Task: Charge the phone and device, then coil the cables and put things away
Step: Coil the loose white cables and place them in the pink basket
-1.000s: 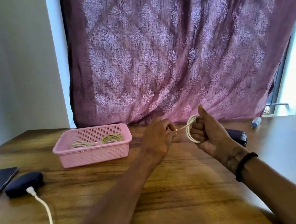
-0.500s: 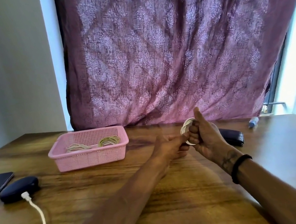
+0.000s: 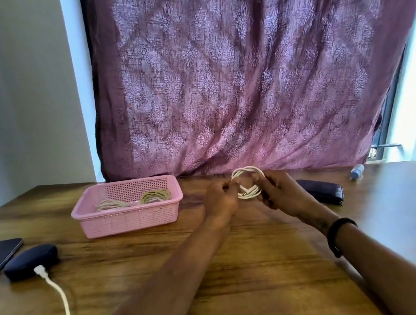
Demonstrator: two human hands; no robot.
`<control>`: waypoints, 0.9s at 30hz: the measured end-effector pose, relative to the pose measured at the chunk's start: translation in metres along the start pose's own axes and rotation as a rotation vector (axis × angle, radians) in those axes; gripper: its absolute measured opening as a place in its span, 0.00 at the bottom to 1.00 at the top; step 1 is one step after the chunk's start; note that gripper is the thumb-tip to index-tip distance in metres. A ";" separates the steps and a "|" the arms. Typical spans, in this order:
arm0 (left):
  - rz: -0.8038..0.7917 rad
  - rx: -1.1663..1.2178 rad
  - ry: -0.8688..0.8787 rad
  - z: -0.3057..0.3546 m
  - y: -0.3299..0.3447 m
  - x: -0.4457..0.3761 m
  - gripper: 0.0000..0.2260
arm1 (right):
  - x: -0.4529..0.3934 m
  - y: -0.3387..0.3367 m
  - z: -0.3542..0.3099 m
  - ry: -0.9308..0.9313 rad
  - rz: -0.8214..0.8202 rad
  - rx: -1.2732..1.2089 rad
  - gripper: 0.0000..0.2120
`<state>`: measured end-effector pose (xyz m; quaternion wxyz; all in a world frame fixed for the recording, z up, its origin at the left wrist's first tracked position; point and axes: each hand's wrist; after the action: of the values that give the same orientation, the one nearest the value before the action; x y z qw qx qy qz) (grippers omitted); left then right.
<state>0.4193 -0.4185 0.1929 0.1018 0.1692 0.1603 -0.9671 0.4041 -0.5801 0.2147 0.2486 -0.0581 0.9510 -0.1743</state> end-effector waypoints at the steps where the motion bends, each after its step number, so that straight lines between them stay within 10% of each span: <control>1: -0.030 0.088 -0.065 0.002 0.001 0.000 0.10 | 0.000 -0.001 0.002 0.002 -0.010 -0.013 0.19; 12: 0.045 0.386 -0.325 -0.001 -0.004 0.000 0.09 | 0.001 0.014 0.019 0.042 -0.041 -0.033 0.17; 18: -0.192 0.570 -0.504 0.017 -0.012 0.005 0.02 | 0.002 0.011 0.020 0.038 -0.009 -0.027 0.15; 27: 0.013 -0.500 0.302 0.011 -0.017 0.012 0.17 | -0.007 -0.001 0.025 -0.029 0.008 0.287 0.15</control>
<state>0.4003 -0.4083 0.2034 0.1217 0.2822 0.4061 -0.8606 0.4222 -0.5876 0.1977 0.2690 -0.0206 0.9127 -0.3068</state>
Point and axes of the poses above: each hand's wrist, its own x-axis away from the middle knuckle, its own y-axis out of the palm, z = x × y, and after that the axes turned 12 degrees about -x, right-handed
